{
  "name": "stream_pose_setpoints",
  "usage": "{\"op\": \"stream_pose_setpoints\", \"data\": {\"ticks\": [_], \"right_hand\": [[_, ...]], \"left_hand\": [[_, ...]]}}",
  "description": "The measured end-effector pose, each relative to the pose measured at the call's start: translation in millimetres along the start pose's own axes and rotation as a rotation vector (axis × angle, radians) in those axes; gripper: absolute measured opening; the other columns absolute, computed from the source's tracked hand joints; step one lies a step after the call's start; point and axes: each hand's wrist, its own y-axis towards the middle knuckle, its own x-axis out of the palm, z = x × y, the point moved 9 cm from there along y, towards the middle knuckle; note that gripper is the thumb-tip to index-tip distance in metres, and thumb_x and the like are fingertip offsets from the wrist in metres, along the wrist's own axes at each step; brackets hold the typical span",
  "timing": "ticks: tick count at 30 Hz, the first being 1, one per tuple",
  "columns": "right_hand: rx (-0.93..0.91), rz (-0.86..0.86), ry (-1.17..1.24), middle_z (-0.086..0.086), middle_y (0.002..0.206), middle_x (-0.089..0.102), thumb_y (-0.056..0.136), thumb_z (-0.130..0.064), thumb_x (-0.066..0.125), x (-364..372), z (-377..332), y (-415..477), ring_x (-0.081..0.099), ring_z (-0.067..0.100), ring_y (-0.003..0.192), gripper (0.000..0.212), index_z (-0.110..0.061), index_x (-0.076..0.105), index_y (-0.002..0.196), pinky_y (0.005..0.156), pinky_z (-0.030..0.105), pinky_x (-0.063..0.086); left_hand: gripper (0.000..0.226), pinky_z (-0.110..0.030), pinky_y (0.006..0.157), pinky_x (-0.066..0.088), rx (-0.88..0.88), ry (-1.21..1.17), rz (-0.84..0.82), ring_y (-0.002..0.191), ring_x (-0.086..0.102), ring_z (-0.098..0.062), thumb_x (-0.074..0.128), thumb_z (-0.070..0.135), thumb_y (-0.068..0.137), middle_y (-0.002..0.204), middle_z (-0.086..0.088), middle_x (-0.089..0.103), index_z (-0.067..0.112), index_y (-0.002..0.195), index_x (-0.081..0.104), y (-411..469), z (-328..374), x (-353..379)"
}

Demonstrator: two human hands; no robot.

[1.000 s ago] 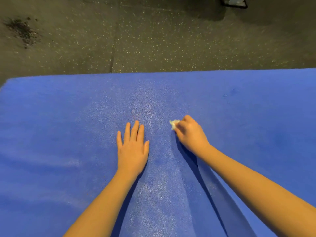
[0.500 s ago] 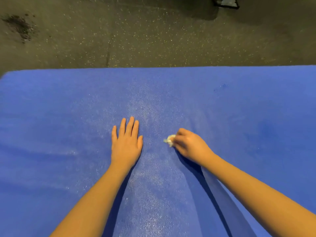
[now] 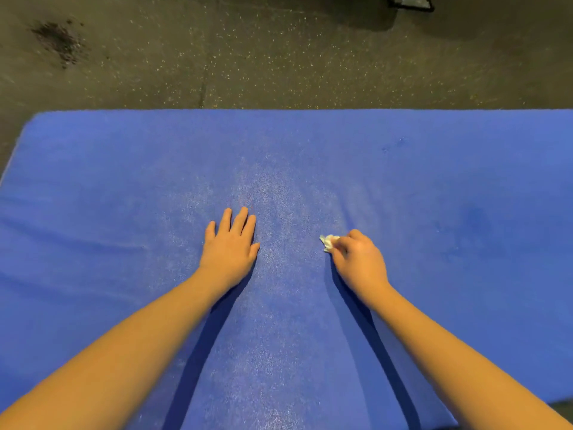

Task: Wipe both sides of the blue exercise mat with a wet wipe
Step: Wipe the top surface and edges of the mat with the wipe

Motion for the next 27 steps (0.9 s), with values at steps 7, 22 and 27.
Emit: {"op": "stream_pose_setpoints", "data": {"ticks": [7,22,27], "right_hand": [[-0.201,-0.195,0.000,0.002,0.081,0.051,0.094,-0.038,0.055,7,-19,-37,0.054,0.024,0.078,0.027,-0.016,0.072,0.091,0.059,0.036,0.046],[0.002,-0.277,-0.055,0.003,0.082,0.045,0.097,-0.034,0.049,-8,-6,-94,0.052,0.025,0.076,0.031,-0.011,0.069,0.088,0.060,0.033,0.042],[-0.193,-0.448,0.159,-0.004,0.083,0.048,0.094,-0.033,0.055,-4,-50,-148,0.050,0.013,0.074,0.024,-0.019,0.073,0.098,0.068,0.030,0.044]], "left_hand": [[0.068,-0.045,0.117,0.018,0.204,0.175,-0.279,0.148,-0.003,-0.034,0.025,0.053,0.101,0.163,-0.004,-0.009,0.021,0.155,-0.001,-57,29,13],[0.067,-0.042,0.113,0.025,0.455,0.342,-0.664,0.139,0.029,-0.027,0.035,0.054,0.100,0.162,0.000,0.004,0.022,0.155,0.013,-180,52,-4],[0.069,-0.033,0.103,0.035,0.352,0.087,-0.462,0.123,0.036,-0.022,0.042,0.066,0.087,0.150,0.009,0.026,0.027,0.143,0.033,-179,52,-1]]}}
